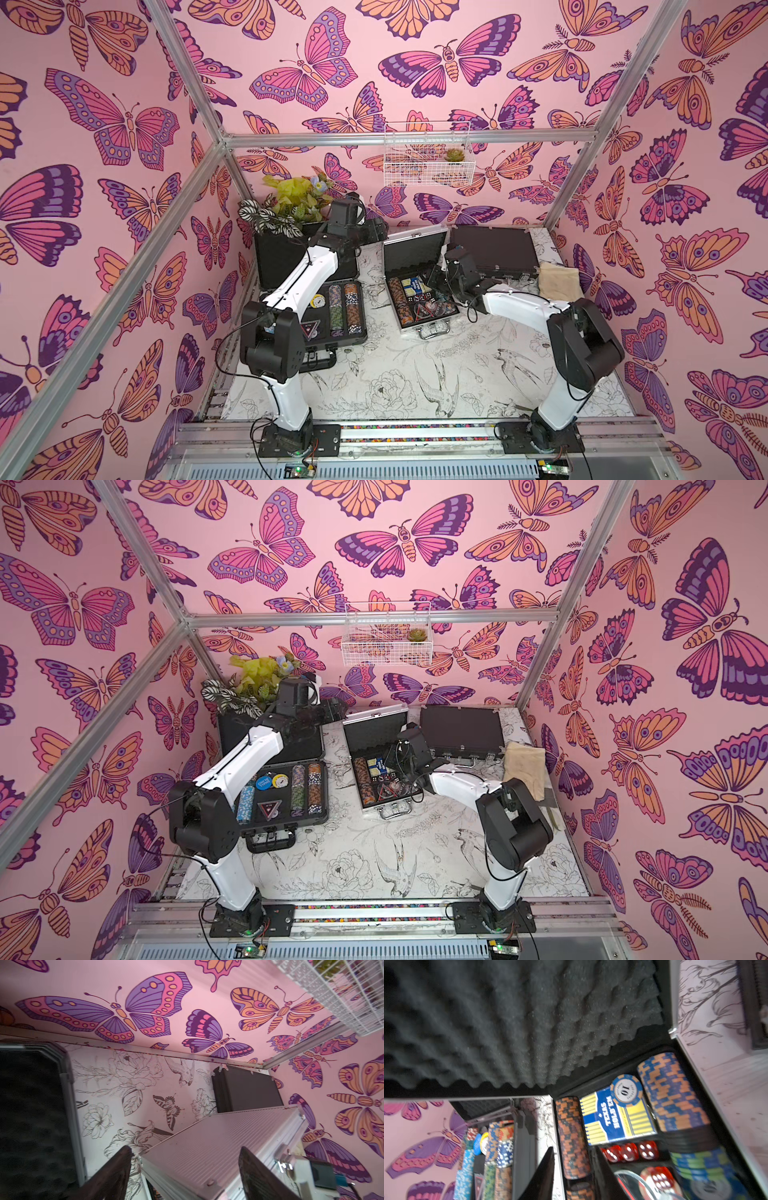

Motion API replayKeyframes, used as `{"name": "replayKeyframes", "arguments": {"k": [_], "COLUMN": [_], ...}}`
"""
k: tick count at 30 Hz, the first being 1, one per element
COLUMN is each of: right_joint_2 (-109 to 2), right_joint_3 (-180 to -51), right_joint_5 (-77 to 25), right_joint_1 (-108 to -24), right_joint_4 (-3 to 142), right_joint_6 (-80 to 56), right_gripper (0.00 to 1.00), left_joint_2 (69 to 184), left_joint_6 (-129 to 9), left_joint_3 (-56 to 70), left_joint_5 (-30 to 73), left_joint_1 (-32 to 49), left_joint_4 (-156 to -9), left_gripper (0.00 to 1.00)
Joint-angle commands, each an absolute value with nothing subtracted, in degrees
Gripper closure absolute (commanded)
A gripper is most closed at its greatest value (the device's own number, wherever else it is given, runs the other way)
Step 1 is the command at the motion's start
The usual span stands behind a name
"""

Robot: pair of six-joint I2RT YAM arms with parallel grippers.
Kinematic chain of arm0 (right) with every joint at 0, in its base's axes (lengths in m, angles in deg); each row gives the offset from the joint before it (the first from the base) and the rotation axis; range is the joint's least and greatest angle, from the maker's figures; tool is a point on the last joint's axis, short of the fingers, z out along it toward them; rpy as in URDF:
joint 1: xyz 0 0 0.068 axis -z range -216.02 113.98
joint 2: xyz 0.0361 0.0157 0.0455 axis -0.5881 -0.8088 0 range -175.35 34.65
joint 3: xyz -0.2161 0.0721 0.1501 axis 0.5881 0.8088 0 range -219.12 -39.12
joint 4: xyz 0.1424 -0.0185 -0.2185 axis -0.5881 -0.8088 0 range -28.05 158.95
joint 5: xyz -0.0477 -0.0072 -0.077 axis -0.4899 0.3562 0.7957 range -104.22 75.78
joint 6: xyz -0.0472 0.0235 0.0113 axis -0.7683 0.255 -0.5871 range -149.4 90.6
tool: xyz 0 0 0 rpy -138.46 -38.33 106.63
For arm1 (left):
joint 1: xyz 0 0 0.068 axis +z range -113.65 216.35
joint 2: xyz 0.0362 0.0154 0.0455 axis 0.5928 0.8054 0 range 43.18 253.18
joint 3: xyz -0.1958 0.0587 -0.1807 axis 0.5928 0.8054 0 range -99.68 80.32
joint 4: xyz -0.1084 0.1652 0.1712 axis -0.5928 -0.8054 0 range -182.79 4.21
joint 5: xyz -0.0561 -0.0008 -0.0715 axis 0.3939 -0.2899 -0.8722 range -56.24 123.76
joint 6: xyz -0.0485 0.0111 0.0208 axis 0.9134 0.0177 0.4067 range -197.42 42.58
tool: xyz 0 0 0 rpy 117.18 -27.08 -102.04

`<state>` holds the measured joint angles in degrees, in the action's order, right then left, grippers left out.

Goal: Close the poker set cases
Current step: Close the lid of the poker set case.

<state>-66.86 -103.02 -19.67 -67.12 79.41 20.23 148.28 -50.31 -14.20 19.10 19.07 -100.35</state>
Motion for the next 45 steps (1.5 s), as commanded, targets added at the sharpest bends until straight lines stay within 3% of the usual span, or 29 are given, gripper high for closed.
{"name": "replayKeyframes", "arguments": {"k": [1,25,37,45], "right_joint_2": [-67.6,-60.8,-56.3,-51.9], "right_joint_3": [-104.5,-98.1,-92.0,-84.7], "right_joint_5": [-17.8,-13.9,-14.2,-15.1], "right_joint_1": [-66.6,-65.6,-65.6,-65.6], "right_joint_4": [85.6,91.3,92.2,92.0], "right_joint_6": [25.8,32.6,35.4,35.7], "right_gripper": [0.68,0.68,0.68,0.68], "left_joint_2": [149.9,142.8,134.0,132.8], "left_joint_6": [-49.1,-53.8,-52.4,-54.4], "left_joint_3": [-15.9,-3.9,5.6,5.2], "left_joint_5": [12.7,8.1,14.6,18.5], "left_joint_1": [19.0,15.5,15.4,14.5], "left_joint_4": [-99.1,-97.5,-96.4,-98.9], "left_gripper": [0.21,0.23,0.23,0.23]}}
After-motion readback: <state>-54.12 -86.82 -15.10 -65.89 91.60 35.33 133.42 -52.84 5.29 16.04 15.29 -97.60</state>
